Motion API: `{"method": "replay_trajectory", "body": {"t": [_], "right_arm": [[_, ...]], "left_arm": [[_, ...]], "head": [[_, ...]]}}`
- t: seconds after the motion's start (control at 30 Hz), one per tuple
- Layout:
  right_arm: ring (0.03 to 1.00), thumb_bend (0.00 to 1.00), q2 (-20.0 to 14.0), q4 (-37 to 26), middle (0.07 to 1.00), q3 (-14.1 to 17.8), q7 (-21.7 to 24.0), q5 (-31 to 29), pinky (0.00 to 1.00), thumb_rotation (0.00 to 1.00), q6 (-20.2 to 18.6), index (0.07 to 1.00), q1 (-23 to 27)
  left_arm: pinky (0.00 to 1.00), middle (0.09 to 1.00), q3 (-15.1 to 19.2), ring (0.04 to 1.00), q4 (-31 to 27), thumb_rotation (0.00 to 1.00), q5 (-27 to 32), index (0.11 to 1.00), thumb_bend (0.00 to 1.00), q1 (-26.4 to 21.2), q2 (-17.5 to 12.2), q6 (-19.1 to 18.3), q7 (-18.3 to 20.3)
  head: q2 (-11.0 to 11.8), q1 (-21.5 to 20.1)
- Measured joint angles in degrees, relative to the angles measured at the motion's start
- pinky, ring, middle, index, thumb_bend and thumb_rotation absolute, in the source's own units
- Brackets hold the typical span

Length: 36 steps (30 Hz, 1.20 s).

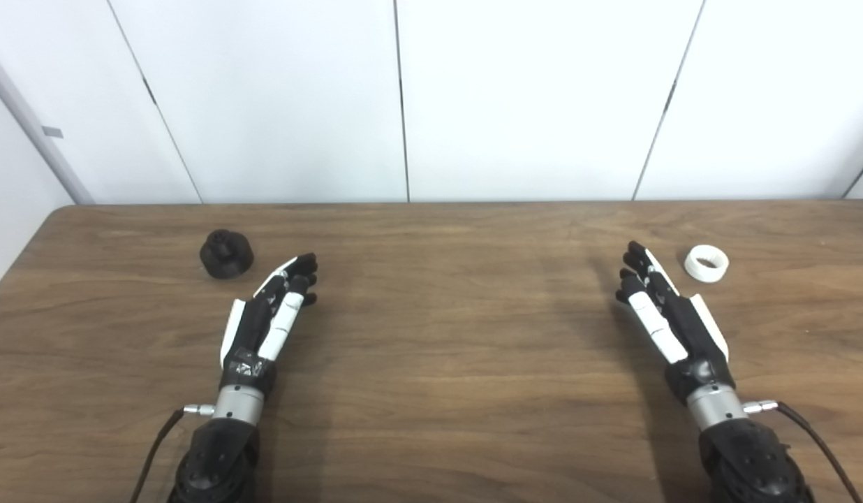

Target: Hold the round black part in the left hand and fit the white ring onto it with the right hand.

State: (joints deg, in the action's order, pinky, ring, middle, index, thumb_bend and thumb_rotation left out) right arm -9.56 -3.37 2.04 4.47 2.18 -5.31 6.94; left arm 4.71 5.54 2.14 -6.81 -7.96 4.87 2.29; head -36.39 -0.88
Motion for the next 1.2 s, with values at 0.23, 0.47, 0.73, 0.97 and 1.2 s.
{"method": "replay_trajectory", "body": {"t": [0.23, 0.47, 0.73, 0.97, 1.2], "right_arm": [[0.948, 0.47, 0.2, 0.0, 0.968, 0.0, 0.0, -0.1, 0.89, 0.8, 0.0, 0.967, 0.0], [0.945, 0.47, 0.2, 0.0, 0.965, 0.0, 0.0, 0.0, 0.88, 0.79, 0.0, 0.965, 0.0], [0.938, 0.47, 0.2, 0.0, 0.956, 0.1, 0.1, 0.1, 0.88, 0.8, 0.0, 0.959, 0.0], [0.945, 0.48, 0.1, 0.8, 0.96, 0.2, 0.5, -0.3, 0.89, 0.79, 0.1, 0.963, 0.1], [0.95, 0.46, -1.2, 2.1, 0.968, 0.1, 0.6, -0.5, 0.89, 0.78, 0.5, 0.965, 0.6]], "left_arm": [[0.81, 0.86, 0.1, 0.866, 0.0, 0.78, 0.1, 0.838, 0.71, 0.0, 0.0, 0.0, 0.4], [0.81, 0.859, 0.1, 0.862, 0.1, 0.78, 0.1, 0.84, 0.7, 0.0, 0.0, 0.1, 0.5], [0.77, 0.856, -0.7, 0.84, 0.1, 0.81, -3.1, 0.834, 0.75, -0.1, -0.2, 0.5, -0.4], [0.78, 0.841, -3.3, 0.839, -0.2, 0.64, -14.5, 0.81, 0.72, 0.2, -3.1, 3.3, -2.8], [0.79, 0.821, -4.2, 0.825, -0.1, 0.34, -28.1, 0.763, 0.73, 0.8, -6.5, 11.0, -9.7]], "head": [[-0.2, -0.3], [-0.2, -0.4], [0.3, 1.6], [1.1, 4.7], [2.2, 7.9]]}}
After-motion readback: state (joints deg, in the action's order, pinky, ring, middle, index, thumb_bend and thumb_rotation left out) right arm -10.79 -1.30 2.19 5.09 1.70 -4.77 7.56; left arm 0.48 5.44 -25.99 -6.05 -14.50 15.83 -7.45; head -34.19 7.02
